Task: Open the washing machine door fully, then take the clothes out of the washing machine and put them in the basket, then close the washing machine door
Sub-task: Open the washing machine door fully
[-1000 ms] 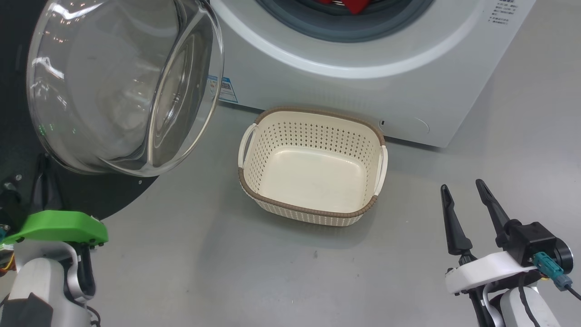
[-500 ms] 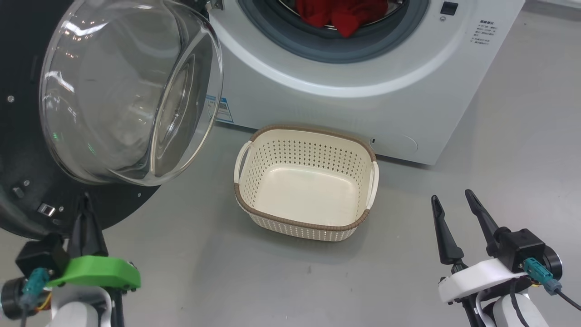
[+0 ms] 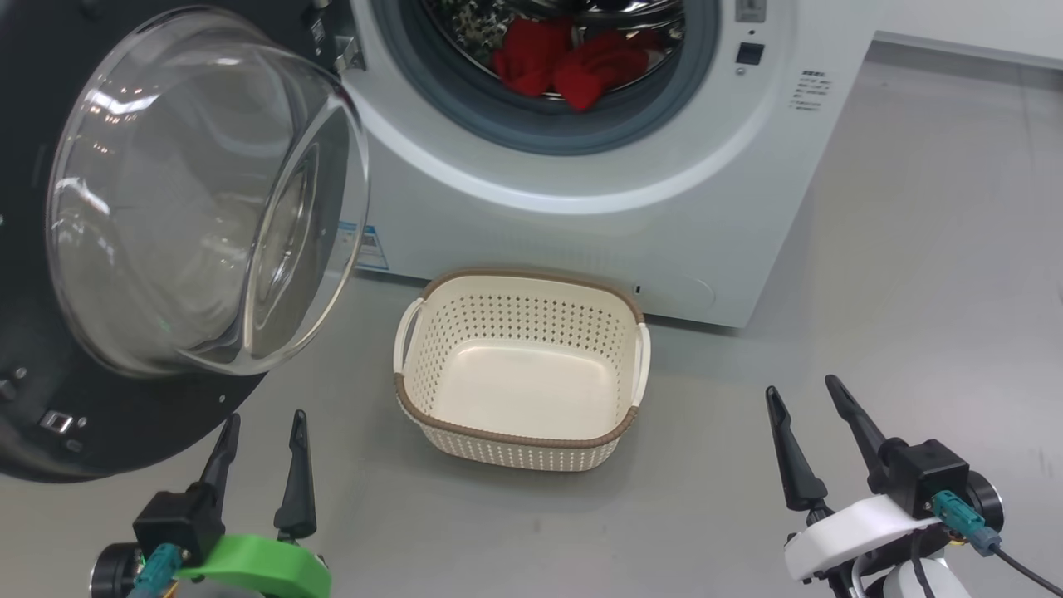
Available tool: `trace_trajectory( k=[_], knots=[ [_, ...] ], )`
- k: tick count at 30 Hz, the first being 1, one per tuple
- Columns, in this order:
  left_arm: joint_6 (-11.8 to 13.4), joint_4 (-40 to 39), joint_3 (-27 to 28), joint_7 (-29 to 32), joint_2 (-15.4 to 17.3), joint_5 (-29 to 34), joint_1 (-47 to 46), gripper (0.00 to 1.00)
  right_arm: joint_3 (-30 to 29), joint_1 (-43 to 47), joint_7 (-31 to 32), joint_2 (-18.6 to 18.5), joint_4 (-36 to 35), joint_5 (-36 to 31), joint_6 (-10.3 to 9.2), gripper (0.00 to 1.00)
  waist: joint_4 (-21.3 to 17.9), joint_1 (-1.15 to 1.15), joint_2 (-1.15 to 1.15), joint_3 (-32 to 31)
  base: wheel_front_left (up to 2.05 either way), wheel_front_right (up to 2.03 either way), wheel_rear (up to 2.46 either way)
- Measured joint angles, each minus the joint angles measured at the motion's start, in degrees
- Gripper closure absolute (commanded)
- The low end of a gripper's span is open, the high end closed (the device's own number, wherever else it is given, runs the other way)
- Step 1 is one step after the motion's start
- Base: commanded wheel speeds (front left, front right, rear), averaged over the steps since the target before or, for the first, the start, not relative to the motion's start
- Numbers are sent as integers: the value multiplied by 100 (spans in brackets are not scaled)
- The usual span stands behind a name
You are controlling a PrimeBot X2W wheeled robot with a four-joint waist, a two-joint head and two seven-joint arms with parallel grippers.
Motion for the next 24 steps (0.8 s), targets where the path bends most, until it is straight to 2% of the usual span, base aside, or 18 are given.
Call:
trace_trajectory(
  k=[8,24],
  knots=[
    [-99,-87,-185,78,2,5,333,0,112,131,0,33,55,7,0,0,-381,0,0,-186,0,0,0],
    [-92,-459,-281,294,64,216,599,0,70,420,0,52,10,68,-69,0,-1223,0,0,-444,0,0,0]
  ],
)
